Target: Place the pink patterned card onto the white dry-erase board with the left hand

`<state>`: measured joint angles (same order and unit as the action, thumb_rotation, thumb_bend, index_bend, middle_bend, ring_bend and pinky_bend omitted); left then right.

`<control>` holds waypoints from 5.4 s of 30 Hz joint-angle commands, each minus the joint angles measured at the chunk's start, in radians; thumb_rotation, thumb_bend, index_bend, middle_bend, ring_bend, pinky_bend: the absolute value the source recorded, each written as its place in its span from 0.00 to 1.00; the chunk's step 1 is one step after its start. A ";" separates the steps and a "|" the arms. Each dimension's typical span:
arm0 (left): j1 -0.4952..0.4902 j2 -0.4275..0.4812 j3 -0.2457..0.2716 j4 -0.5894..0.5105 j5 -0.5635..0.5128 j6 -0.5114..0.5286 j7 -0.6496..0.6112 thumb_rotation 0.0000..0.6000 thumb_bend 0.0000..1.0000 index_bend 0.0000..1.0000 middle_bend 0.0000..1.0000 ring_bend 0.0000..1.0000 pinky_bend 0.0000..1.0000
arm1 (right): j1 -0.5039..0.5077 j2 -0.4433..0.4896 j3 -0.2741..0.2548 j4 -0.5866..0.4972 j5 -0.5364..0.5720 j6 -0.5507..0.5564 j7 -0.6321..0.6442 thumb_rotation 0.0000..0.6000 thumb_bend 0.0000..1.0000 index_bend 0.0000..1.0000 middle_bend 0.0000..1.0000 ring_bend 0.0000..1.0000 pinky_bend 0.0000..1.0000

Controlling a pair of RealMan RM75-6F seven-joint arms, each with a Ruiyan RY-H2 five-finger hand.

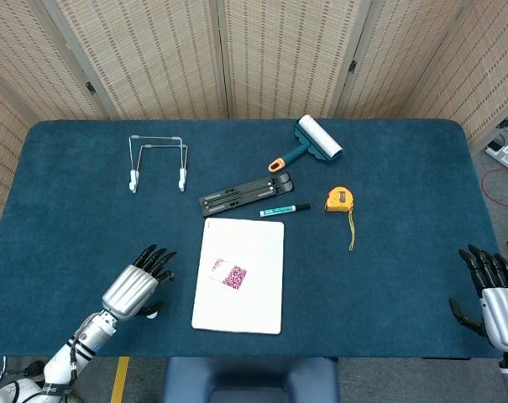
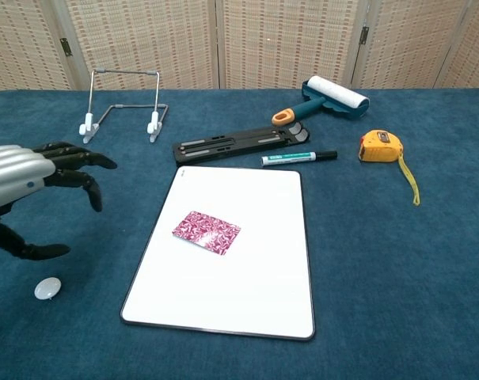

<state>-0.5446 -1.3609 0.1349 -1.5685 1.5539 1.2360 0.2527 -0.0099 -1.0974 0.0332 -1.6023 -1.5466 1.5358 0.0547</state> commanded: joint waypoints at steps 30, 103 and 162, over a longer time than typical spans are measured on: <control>0.085 -0.041 0.017 0.078 0.029 -0.098 -0.003 1.00 0.31 0.43 0.12 0.09 0.00 | -0.001 -0.001 -0.009 -0.008 -0.012 0.011 -0.006 1.00 0.36 0.07 0.08 0.05 0.00; -0.198 -0.211 -0.299 0.028 -0.269 -0.393 0.213 1.00 0.39 0.51 0.14 0.10 0.00 | -0.011 0.017 -0.006 -0.006 0.011 0.014 0.008 1.00 0.36 0.07 0.08 0.05 0.00; 0.053 0.014 -0.185 -0.066 -0.365 0.084 -0.009 1.00 0.34 0.20 0.09 0.07 0.00 | -0.004 0.033 -0.016 0.043 -0.008 -0.016 0.127 1.00 0.36 0.07 0.08 0.05 0.00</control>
<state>-0.5316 -1.3728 -0.0804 -1.6503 1.1483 1.2764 0.2774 -0.0179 -1.0674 0.0195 -1.5622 -1.5502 1.5248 0.1732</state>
